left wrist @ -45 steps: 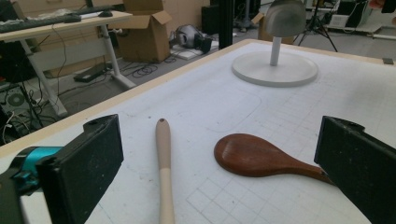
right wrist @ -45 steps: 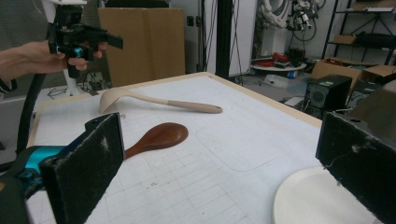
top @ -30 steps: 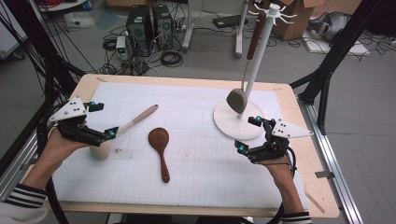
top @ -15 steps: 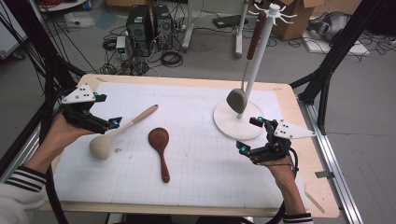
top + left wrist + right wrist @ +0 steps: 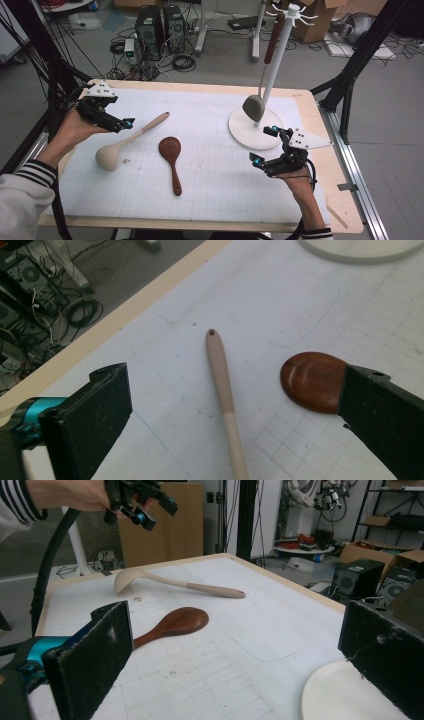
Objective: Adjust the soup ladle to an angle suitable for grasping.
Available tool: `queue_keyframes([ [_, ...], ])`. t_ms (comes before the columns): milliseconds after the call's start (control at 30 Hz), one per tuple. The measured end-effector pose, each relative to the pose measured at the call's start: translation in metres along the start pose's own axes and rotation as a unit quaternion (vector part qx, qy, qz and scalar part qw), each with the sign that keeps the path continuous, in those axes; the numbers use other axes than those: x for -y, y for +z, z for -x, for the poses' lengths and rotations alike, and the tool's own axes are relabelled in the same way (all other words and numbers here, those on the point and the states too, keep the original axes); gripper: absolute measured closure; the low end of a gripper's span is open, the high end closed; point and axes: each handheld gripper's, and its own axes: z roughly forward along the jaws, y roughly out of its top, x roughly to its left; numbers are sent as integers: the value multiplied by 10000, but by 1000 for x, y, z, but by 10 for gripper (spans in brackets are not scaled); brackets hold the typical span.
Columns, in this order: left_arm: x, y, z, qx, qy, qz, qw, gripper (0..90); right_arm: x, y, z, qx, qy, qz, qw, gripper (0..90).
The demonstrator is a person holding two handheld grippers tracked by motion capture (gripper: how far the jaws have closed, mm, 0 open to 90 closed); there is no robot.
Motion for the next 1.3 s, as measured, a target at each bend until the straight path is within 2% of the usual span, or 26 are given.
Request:
queue_keyframes([
  [100, -6, 6, -1, -56, 12, -139, 9999, 17, 0, 0, 0, -9, -18, 14, 10000, 3],
  [200, -11, 12, -3, 20, 18, -217, 9998, 17, 0, -2, 1, 7, -30, 48, 10000, 3],
  [367, -18, 22, -5, 51, -34, -503, 9987, 17, 0, -3, 1, -8, -5, 39, 10000, 3],
  [533, -24, 33, -7, 138, -67, -887, 9959, 18, 0, -3, 1, -28, 6, 21, 10000, 3],
  [700, -28, 43, -9, 190, -101, -1096, 9937, 18, 0, -2, 0, -70, 14, 30, 10000, 3],
  [767, -31, 46, -10, 303, -136, -1243, 9917, 18, 0, -2, 1, -43, 4, 58, 10000, 3],
  [900, -36, 52, -13, 379, -190, -1425, 9889, 27, 0, -2, 0, -55, 28, 5, 10000, 3],
  [1000, -39, 57, -14, 358, -201, -1595, 9863, 27, 0, -1, 0, -45, 23, -18, 10000, 3],
  [1133, -40, 64, -17, 371, -331, -1765, 9830, 27, 0, -1, 1, -51, 28, -26, 10000, 3],
  [1200, -40, 68, -18, 317, -369, -1899, 9806, 27, 0, -1, 1, -58, 50, -41, 10000, 3],
  [1233, -40, 70, -20, 286, -399, -1917, 9802, 27, 0, -1, 1, -68, 71, -55, 9999, 3],
  [1300, -38, 74, -22, 348, -496, -1960, 9787, 27, 1, -1, 1, -81, 57, -59, 9999, 3],
])
